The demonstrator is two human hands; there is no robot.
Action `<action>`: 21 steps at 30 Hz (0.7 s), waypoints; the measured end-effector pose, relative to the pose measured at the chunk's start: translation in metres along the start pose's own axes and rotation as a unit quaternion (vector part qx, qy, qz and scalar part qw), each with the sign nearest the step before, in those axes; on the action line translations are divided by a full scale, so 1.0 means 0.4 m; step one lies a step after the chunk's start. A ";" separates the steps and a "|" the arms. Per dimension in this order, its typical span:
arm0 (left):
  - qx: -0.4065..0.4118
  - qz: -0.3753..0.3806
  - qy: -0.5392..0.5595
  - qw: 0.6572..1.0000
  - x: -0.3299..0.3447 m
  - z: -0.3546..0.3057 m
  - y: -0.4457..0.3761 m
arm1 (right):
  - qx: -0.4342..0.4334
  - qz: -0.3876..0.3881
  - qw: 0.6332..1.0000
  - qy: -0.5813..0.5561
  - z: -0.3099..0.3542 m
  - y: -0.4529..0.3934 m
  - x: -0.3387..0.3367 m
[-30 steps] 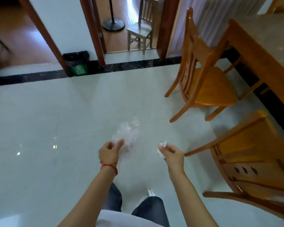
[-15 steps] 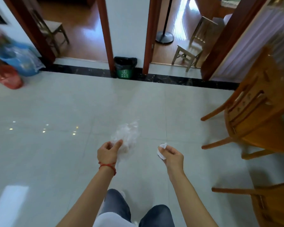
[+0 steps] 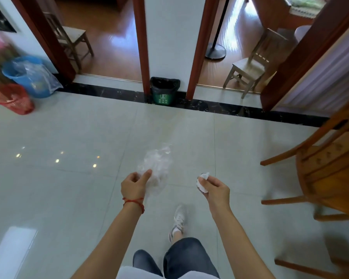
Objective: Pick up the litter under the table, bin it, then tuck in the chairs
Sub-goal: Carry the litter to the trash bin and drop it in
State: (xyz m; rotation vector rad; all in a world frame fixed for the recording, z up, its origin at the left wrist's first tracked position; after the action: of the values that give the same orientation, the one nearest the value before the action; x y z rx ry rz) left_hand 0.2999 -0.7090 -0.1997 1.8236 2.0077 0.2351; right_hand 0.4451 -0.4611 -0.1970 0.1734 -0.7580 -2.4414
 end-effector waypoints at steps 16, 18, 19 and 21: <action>0.029 -0.056 -0.005 0.998 0.311 -0.341 -0.442 | 0.011 0.069 0.997 0.015 0.359 -0.506 0.349; 0.028 -0.059 -0.010 0.998 0.340 -0.371 -0.499 | 0.016 0.074 0.997 0.008 0.389 -0.557 0.390; 0.026 -0.061 -0.012 0.998 0.354 -0.383 -0.532 | 0.019 0.074 0.997 0.008 0.401 -0.583 0.411; 0.023 -0.059 -0.020 0.998 0.387 -0.407 -0.604 | 0.023 0.068 0.997 0.007 0.427 -0.642 0.455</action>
State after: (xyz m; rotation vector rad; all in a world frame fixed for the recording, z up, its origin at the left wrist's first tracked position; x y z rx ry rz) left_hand 0.0047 -0.5632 -0.1779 1.7149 2.0992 0.1177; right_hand 0.1219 -0.3072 -0.1896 0.1516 -0.7947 -2.2925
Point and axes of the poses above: each hand's wrist, its own y-axis away from the middle knuckle, its own x-axis out of the palm, z = x × y, the point moved 10 cm from there along -y, towards the middle knuckle, and after that the axes turned 2 degrees about -z, right-handed, at the moved point
